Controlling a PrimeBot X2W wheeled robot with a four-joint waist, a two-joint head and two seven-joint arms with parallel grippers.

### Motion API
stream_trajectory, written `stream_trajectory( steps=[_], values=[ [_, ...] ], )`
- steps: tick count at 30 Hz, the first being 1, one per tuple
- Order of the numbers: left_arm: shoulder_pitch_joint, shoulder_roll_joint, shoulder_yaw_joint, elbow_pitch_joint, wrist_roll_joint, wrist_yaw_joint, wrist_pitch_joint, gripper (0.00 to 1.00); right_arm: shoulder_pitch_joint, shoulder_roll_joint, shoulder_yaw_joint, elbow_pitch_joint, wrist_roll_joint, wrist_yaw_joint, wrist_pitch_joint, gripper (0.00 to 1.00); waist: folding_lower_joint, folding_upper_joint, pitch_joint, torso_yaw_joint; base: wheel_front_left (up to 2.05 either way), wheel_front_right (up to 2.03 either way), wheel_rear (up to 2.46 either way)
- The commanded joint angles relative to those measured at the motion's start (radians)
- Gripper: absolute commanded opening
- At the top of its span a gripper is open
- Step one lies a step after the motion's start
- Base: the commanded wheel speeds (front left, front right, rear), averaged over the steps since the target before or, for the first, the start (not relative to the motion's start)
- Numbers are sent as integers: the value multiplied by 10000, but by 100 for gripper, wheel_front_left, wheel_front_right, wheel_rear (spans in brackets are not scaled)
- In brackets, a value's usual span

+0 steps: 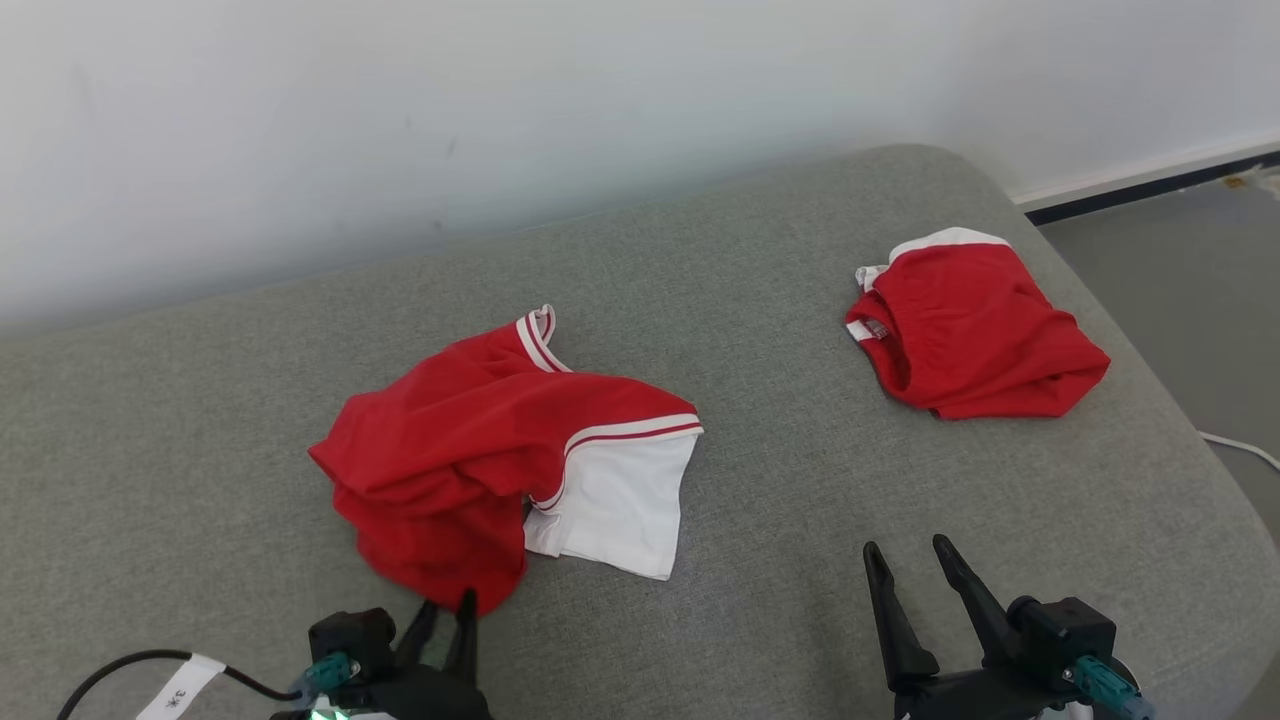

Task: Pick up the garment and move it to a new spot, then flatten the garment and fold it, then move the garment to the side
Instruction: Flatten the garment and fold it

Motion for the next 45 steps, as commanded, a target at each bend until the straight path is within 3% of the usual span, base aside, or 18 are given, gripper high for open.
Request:
stream_trajectory(
  steps=[1, 7, 11, 19, 26, 33, 40, 45],
  values=[
    [-192, -16, -114, -16, -218, -31, -168, 0, -33, 7, 24, -4, 37, -26, -22, 100, -1, -1, -61, 73, 0, 0, 0],
    [-490, -2, 39, -656, -184, 224, -807, 0, 30, 5, 17, 0, 55, -26, -30, 100, -1, -1, -155, 252, 0, 0, 0],
    [-875, 31, 395, -2228, 195, 387, -905, 0, 50, 7, -3, 9, 94, -26, -53, 100, -1, -1, -203, 367, 0, 0, 0],
    [-2139, 10, -84, -4948, 654, -23, -642, 0, -42, 5, 145, 183, 258, -26, -97, 100, -1, -1, -417, 394, 0, 0, 0],
    [-3746, -12, -1107, -6486, -217, -211, 288, 0, -117, 7, 239, 319, 387, -26, -224, 100, -1, -1, -498, 198, 0, 0, 0],
    [-4883, -2, -2413, -7613, -2268, 230, 489, 0, -188, 5, 302, 502, 496, -26, -363, 100, -1, -1, -499, -24, 0, 0, 0],
    [-4207, 108, -2316, -7404, -3602, 891, 694, 0, -185, 6, 281, 567, 540, -26, -464, 100, -1, -1, -440, -37, 0, 0, 0],
    [-2775, 1198, -1889, -5863, -3407, 1411, 691, 0, -214, 6, 198, 559, 515, -26, -531, 100, -1, -1, -310, 116, 0, 0, 0]
  ],
)
